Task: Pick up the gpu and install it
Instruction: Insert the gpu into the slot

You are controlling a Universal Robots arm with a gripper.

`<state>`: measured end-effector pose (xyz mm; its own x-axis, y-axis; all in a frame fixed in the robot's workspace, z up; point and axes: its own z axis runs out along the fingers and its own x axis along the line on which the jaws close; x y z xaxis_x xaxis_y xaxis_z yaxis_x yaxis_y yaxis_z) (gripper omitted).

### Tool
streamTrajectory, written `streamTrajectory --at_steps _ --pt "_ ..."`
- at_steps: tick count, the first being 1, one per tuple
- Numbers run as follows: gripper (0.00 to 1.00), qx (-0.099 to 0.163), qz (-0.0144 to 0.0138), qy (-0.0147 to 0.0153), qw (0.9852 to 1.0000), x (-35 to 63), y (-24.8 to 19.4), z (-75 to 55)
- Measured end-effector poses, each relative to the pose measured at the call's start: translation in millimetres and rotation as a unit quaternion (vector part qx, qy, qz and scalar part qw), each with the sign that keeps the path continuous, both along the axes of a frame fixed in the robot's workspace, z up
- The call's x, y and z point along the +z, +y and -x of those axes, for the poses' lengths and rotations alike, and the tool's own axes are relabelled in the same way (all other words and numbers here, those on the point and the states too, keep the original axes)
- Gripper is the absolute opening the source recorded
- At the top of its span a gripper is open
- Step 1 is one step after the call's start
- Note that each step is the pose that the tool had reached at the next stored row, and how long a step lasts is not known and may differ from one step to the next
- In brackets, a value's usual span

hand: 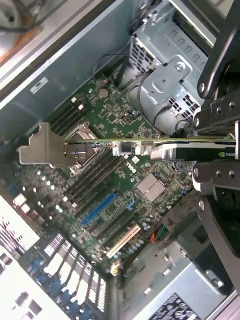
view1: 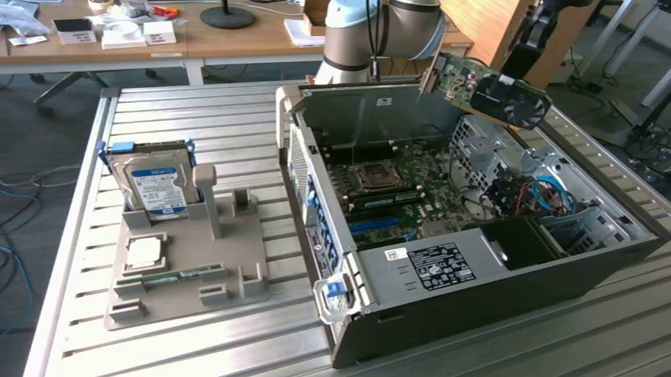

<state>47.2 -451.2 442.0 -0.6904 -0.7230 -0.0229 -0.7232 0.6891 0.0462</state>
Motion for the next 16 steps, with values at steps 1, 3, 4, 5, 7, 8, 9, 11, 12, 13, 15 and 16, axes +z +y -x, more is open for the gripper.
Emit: streamTrajectory --at_steps 1,3,4,5,7,8,9,11,12,13,15,16 --pt "0.27 0.009 0.0000 0.0000 1.0000 0.0 0.0 0.0" --pt "0.27 0.027 0.0000 0.0000 0.9996 -0.1 0.0 0.0" --pt "0.27 0.036 0.0000 0.0000 0.9994 -0.2 0.0 0.0" --pt "0.27 0.045 0.0000 0.0000 0.9990 -0.2 0.0 0.0" --pt "0.27 0.064 0.0000 0.0000 0.9980 -0.4 0.0 0.0" --pt "0.27 0.073 0.0000 0.0000 0.9974 -0.5 0.0 0.0" --pt "0.27 0.082 0.0000 0.0000 0.9967 -0.5 0.0 0.0" --pt "0.27 0.100 0.0000 0.0000 0.9950 -0.6 0.0 0.0" --pt "0.27 0.108 0.0000 0.0000 0.9941 -0.7 0.0 0.0" --pt "0.27 0.117 0.0000 0.0000 0.9931 -0.8 0.0 0.0" --pt "0.27 0.136 0.0000 0.0000 0.9907 -0.9 0.0 0.0" --pt "0.27 0.145 0.0000 0.0000 0.9894 -0.9 0.0 0.0"
